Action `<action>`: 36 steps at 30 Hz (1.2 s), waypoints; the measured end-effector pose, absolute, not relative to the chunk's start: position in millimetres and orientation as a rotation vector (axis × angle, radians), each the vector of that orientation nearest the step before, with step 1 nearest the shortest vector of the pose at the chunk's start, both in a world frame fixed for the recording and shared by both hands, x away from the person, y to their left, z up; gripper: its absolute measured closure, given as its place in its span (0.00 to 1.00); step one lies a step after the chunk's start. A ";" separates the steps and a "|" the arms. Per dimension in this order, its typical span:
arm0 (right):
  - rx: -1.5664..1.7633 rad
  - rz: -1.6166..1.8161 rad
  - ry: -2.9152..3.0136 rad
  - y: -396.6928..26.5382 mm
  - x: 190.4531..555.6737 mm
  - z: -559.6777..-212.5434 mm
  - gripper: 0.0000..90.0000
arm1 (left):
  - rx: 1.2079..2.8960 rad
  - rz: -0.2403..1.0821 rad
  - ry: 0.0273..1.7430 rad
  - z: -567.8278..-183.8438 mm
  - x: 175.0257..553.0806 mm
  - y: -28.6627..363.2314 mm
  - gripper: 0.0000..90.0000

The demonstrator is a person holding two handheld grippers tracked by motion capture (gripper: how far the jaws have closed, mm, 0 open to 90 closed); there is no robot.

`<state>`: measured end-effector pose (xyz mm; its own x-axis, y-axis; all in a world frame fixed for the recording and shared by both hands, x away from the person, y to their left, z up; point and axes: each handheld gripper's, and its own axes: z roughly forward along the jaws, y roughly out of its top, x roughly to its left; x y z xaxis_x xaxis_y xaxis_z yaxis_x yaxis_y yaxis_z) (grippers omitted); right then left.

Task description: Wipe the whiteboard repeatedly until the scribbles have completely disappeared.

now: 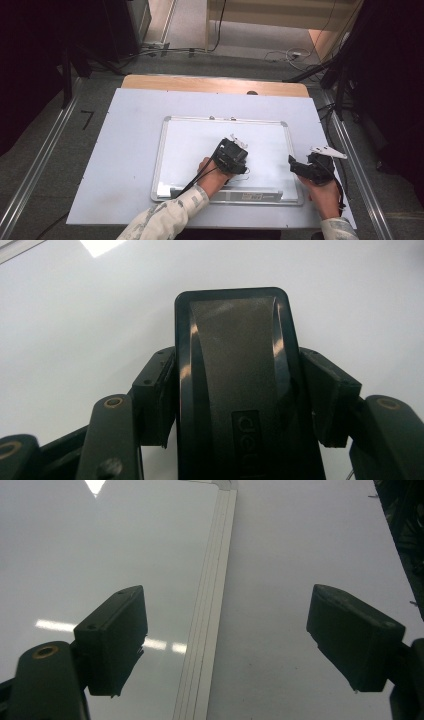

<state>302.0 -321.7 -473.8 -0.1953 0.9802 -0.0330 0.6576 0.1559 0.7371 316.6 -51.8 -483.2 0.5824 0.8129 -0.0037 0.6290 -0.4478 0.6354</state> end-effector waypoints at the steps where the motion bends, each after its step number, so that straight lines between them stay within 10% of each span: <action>1: 1.552 0.815 1.921 -321.8 302.0 -473.8 0.17 | 2.221 0.405 1.143 -483.2 316.6 -51.8 0.44; 36: 1.553 0.821 1.921 -321.7 302.0 -473.5 0.17 | 2.243 0.393 1.096 -482.9 318.3 -83.9 0.44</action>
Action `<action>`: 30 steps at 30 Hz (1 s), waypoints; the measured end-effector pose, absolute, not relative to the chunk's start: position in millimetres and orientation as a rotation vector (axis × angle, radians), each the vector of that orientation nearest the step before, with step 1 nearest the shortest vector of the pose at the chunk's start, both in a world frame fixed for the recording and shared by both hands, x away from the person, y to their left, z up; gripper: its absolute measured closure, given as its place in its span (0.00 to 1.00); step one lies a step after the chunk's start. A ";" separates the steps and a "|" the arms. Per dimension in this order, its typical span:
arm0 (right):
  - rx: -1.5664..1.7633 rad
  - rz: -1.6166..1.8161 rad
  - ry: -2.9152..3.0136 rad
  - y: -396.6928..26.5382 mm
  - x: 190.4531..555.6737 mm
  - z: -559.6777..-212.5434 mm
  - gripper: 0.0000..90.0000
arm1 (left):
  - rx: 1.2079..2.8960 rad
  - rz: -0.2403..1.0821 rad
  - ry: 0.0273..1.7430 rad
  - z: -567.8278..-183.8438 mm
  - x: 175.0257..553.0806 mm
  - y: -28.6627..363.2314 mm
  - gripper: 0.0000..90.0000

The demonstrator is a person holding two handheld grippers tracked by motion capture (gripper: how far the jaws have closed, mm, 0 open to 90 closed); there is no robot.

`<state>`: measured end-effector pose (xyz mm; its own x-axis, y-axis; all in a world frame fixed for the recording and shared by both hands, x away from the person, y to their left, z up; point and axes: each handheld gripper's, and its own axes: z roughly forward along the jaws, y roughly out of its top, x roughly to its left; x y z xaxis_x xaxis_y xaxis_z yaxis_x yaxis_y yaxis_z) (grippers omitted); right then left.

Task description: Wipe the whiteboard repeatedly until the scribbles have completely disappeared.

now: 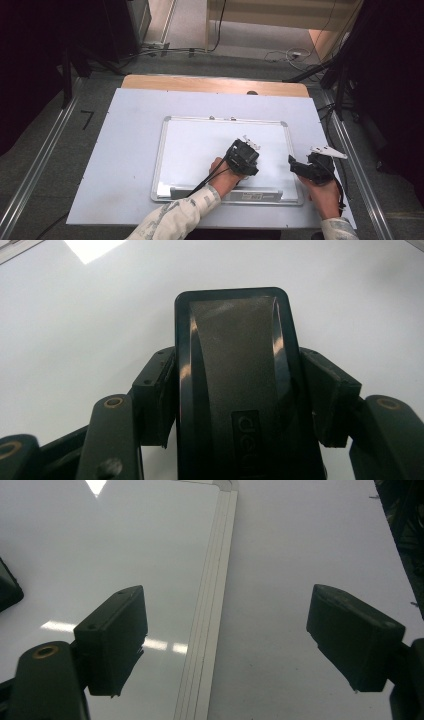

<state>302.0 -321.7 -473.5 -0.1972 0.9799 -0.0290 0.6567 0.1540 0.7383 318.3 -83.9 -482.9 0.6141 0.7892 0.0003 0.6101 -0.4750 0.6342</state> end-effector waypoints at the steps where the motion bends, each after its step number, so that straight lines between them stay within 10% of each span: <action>1: 1.553 0.821 1.921 -321.7 302.0 -473.5 0.17 | 2.242 0.391 1.095 -482.9 318.2 -84.8 0.44; 30: 1.557 0.820 1.911 -325.7 299.9 -473.6 0.17 | 2.264 0.391 1.053 -482.8 318.1 -102.8 0.44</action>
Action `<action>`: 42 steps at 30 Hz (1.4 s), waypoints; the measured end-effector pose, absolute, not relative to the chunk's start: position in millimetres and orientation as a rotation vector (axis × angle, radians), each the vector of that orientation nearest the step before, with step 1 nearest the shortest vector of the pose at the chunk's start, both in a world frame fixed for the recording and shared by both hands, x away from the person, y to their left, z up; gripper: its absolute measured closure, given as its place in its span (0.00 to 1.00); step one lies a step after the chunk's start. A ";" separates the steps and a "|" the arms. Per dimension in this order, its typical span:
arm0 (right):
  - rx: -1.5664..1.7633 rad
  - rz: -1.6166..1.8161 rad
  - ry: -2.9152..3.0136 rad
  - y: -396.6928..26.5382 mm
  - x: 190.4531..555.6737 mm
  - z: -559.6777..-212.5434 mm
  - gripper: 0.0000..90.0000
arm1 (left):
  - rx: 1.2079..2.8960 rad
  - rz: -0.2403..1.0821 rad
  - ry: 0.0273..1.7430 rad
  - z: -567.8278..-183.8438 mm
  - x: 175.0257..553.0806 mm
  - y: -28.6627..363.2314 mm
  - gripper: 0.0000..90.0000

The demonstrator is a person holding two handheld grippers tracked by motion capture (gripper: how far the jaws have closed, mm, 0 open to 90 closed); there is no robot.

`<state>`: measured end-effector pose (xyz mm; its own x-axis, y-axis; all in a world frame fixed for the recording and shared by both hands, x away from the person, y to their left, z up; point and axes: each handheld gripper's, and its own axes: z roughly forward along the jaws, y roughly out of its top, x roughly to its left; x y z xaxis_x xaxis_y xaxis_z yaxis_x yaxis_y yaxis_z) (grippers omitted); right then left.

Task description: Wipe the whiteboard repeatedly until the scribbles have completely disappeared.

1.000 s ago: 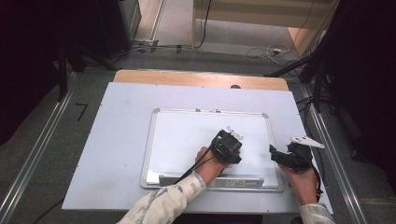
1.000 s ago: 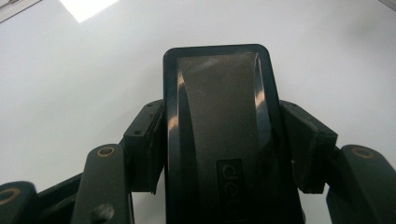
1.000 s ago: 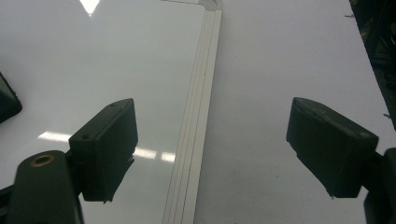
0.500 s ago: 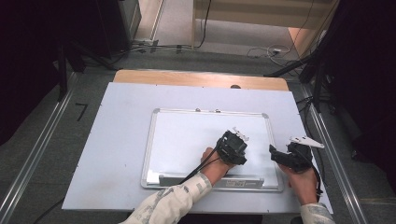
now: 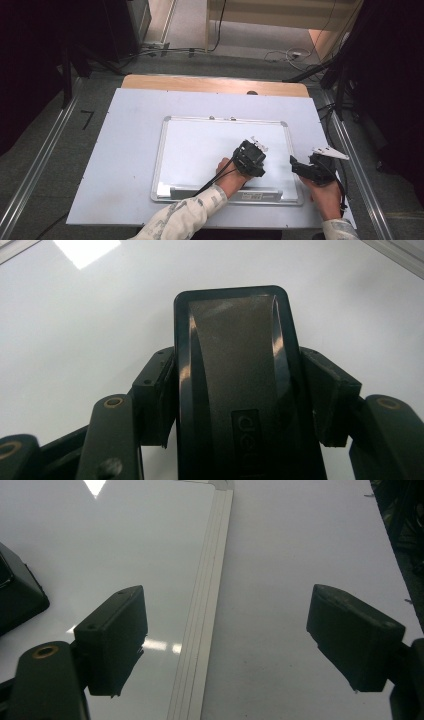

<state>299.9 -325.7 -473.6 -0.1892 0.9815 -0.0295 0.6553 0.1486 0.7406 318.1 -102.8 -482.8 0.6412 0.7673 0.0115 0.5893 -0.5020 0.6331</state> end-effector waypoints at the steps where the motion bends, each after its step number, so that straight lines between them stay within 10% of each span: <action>1: 1.557 0.820 1.912 -326.5 299.3 -473.6 0.17 | 2.268 0.390 1.048 -482.8 317.7 -102.1 0.44; 42: 1.550 0.814 1.922 -323.4 300.6 -473.9 0.17 | 2.289 0.390 1.051 -482.2 320.3 -111.9 0.44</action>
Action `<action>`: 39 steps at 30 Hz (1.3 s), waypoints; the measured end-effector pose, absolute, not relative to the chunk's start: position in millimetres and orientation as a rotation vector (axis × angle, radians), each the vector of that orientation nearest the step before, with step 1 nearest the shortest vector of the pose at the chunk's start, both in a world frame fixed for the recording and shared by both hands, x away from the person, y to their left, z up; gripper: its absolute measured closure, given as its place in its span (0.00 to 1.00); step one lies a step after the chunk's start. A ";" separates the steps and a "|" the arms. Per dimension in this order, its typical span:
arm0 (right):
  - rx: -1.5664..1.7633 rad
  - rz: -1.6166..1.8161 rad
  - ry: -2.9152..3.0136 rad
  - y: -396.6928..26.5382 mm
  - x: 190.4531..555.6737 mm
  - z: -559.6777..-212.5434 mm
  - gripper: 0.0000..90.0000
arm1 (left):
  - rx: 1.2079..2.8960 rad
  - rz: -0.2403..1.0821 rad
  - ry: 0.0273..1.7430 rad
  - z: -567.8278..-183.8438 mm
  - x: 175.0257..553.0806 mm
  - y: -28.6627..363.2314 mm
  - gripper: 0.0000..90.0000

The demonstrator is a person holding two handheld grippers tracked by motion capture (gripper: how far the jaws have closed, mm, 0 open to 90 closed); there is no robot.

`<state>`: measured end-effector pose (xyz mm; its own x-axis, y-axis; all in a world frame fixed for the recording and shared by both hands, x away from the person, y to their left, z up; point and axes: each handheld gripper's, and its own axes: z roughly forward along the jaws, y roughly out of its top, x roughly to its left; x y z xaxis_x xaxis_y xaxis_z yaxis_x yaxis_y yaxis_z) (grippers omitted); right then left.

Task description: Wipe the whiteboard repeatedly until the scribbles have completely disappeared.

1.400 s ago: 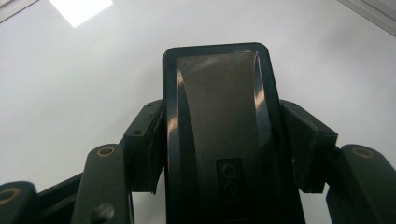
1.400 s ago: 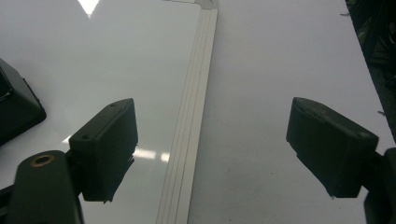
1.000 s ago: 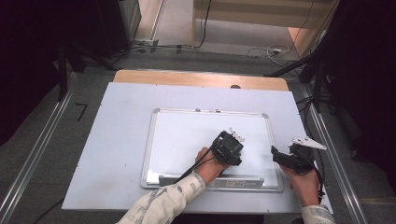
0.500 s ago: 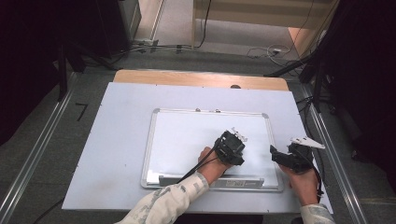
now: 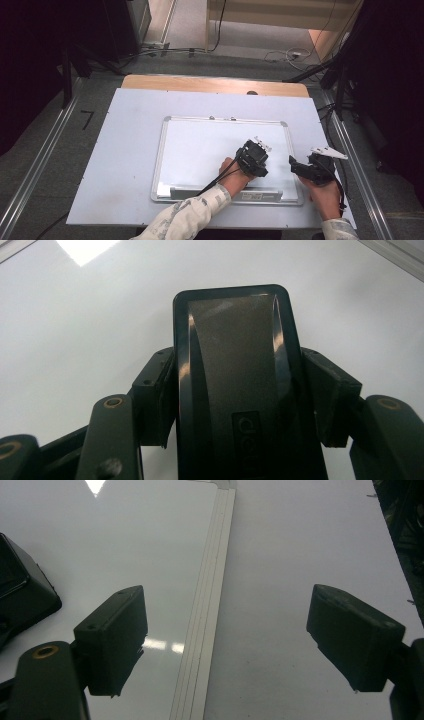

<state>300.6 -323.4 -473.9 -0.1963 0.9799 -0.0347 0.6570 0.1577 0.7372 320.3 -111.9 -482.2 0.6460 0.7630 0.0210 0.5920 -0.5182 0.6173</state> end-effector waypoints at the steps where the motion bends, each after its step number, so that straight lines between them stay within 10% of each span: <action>1: 1.552 0.816 1.922 -323.6 300.5 -473.8 0.17 | 2.290 0.388 1.048 -482.1 320.4 -111.6 0.44; 39: 1.557 0.804 1.916 -324.6 298.7 -474.4 0.17 | 2.259 0.413 1.146 -483.3 308.7 -9.9 0.44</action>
<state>298.7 -324.6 -474.4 -0.1885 0.9813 -0.0381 0.6601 0.1553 0.7350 308.7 -9.9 -483.3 0.5856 0.8104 0.0173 0.6355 -0.4723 0.6108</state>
